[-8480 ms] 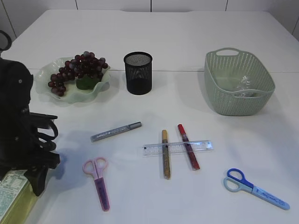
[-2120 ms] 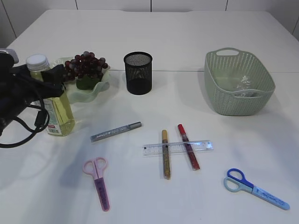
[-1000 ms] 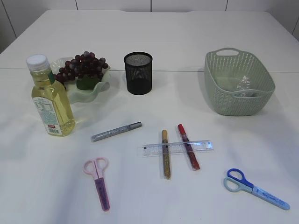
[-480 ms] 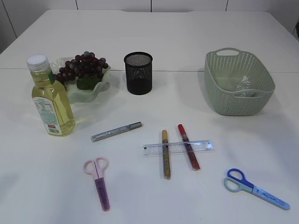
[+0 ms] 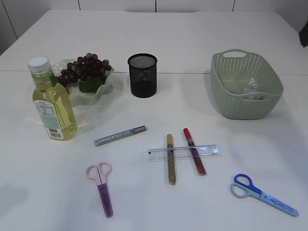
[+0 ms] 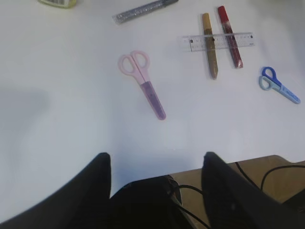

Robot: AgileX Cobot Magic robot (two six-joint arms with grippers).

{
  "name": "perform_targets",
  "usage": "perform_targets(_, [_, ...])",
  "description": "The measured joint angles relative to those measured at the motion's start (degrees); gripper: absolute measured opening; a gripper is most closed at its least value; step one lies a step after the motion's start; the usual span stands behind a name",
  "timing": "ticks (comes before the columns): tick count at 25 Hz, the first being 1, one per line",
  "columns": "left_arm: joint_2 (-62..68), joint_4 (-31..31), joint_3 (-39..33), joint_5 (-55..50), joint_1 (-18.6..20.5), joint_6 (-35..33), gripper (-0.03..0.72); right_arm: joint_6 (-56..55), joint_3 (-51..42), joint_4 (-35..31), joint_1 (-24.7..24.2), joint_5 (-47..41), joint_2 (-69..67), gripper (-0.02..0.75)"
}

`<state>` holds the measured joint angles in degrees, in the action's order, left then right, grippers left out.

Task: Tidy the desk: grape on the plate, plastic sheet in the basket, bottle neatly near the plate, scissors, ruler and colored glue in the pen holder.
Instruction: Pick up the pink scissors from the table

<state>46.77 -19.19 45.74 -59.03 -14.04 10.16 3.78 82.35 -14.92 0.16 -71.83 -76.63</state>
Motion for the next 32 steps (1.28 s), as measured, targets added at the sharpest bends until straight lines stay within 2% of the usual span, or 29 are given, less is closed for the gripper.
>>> perform_targets(5, [5.6,-1.4,0.0,0.8,-3.6,0.0,0.442,0.0,0.0,0.0,0.0,0.0,-2.4,0.512])
perform_targets(10, [15.2,-1.4,0.3,5.7,-11.4,0.9,0.437,0.0,0.0,0.0,0.0,0.1,-3.5,0.512])
perform_targets(14, [25.3,1.0,2.0,9.7,-16.4,6.1,0.415,0.0,0.0,0.0,0.0,0.1,-4.3,0.512])
perform_targets(22, [38.0,0.3,2.2,12.9,-17.0,8.0,0.405,0.2,0.0,0.1,0.0,0.1,-5.6,0.512])
perform_targets(27, [39.4,-4.3,2.3,20.1,-17.0,8.2,0.404,0.2,0.0,0.1,0.0,0.2,-5.6,0.512])
perform_targets(32, [40.8,-2.9,2.3,24.0,-17.0,12.5,0.404,0.2,0.0,-0.1,0.0,0.2,-6.0,0.511])
